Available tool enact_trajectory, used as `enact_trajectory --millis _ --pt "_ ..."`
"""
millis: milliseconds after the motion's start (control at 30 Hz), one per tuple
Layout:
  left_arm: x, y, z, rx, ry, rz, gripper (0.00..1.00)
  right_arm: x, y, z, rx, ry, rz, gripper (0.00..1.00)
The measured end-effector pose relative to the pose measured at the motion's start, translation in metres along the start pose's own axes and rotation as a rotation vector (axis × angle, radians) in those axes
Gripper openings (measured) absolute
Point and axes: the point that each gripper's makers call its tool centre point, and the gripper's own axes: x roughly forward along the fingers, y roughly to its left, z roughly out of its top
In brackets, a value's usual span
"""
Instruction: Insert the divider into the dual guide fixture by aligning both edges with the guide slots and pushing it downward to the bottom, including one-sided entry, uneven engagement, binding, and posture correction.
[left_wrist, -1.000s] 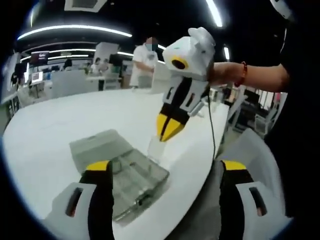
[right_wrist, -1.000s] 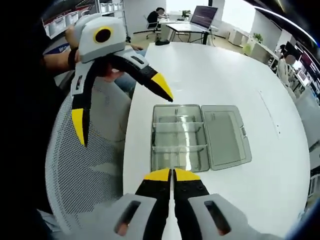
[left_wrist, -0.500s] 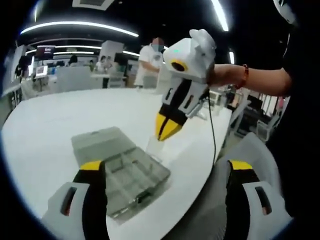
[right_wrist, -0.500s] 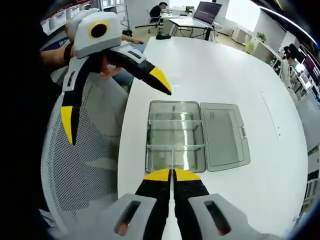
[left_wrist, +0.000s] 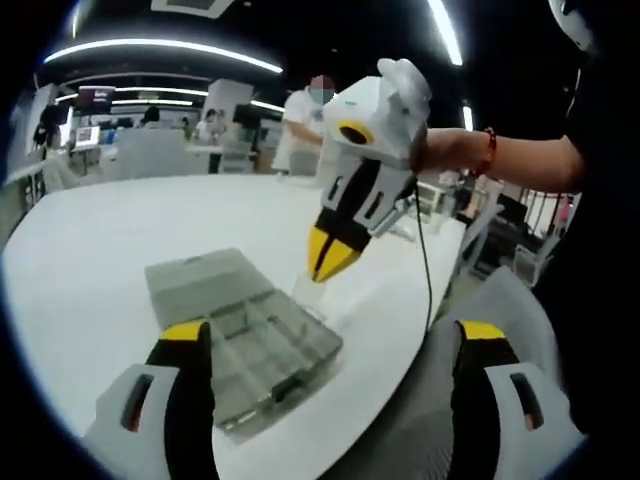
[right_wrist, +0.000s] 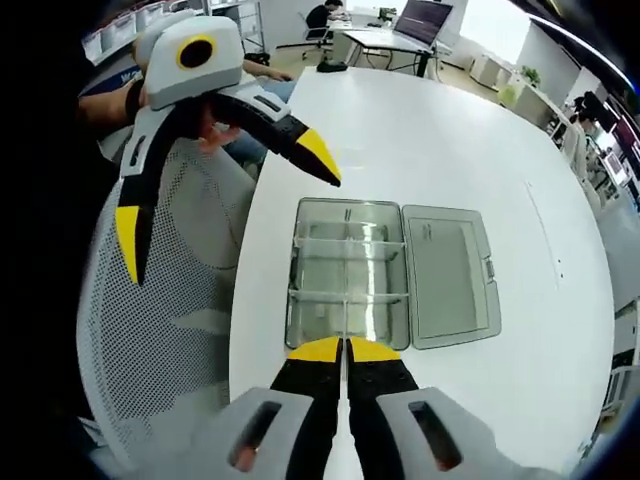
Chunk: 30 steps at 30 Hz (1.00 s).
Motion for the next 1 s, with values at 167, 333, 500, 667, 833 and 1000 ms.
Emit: enact_trajectory --millis 167,333,500,667,833,1000 --pt "-0.001 0.0 0.001 0.003 -0.006 0.0 0.99 0.002 -0.001 -0.001 -0.008 0.014 -0.001 0.0" --pt "0.0 -0.002 0.001 0.004 0.002 -0.012 0.99 0.005 -0.002 0.002 -0.017 0.018 -0.001 0.0" --pt "0.0 -0.006 0.003 0.007 0.003 -0.021 0.99 0.008 -0.004 0.003 -0.018 0.024 0.009 0.0" --pt "-0.002 -0.005 0.001 0.005 0.011 -0.02 0.99 0.012 -0.005 0.004 -0.016 0.029 0.018 0.0" --pt "-0.003 -0.004 0.002 -0.004 0.003 -0.017 0.99 0.013 -0.006 0.002 -0.015 0.037 0.021 0.0" --pt "-0.002 -0.005 0.0 -0.007 0.012 -0.022 0.99 0.013 -0.007 0.004 -0.013 0.031 0.018 0.0"
